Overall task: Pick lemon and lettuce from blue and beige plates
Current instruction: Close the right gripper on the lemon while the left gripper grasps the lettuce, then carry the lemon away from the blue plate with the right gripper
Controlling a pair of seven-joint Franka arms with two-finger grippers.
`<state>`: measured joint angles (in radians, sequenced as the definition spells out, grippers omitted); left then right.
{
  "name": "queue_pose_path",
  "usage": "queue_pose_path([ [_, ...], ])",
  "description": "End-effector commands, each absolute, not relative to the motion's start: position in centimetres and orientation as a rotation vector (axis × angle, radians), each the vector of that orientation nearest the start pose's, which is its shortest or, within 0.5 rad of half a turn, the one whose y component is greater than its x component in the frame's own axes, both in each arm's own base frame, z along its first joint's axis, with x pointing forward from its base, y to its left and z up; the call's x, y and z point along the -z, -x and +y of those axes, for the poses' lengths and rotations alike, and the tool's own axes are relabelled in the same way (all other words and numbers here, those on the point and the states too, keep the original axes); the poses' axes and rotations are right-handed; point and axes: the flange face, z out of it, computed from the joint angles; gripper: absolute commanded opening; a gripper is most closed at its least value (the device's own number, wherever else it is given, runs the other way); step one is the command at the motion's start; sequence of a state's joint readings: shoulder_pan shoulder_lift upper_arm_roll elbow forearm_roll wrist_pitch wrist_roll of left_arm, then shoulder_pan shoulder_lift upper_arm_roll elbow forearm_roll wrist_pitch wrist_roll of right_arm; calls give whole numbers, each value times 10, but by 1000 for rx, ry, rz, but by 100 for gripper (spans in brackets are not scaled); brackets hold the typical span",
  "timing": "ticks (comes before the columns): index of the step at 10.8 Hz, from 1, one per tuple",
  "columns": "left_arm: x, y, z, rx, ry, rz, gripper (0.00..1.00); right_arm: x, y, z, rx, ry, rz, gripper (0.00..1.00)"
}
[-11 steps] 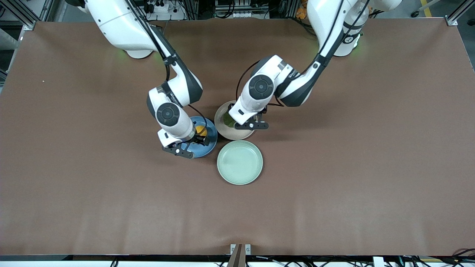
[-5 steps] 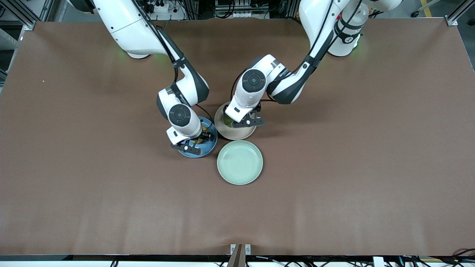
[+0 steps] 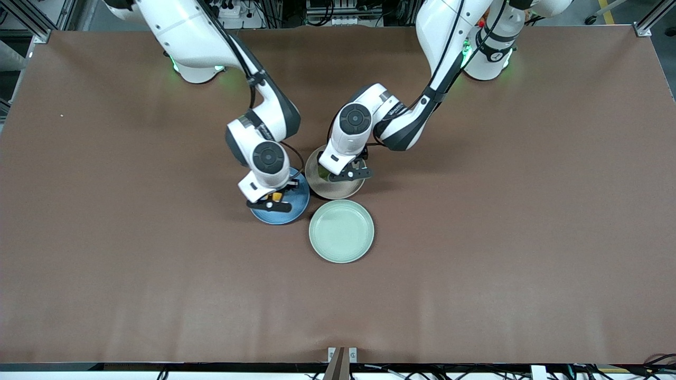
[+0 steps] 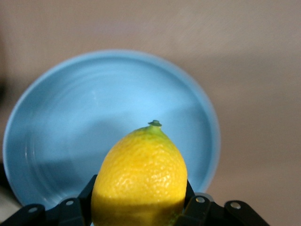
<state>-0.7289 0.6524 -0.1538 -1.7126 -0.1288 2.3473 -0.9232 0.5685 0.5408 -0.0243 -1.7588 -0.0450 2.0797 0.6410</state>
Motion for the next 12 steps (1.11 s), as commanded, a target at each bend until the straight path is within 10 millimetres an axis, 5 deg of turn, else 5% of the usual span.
queue_pose_path([
  [1,-214,-437,-515,-209,3222,-291,100,-316,-579,271,-230,3267,51,0],
  [4,-202,-440,-518,-187,3248,-341,100,-335,-626,160,-239,3227,-28,0],
  [6,-198,-439,-518,-181,3247,-350,100,-325,-646,73,-213,3167,-105,0],
  [8,-188,-438,-518,-195,3240,-353,100,-301,-654,9,-212,3146,-175,0],
  [12,-174,-438,-520,-192,3246,-362,98,-215,-654,-15,-166,3146,-150,0],
])
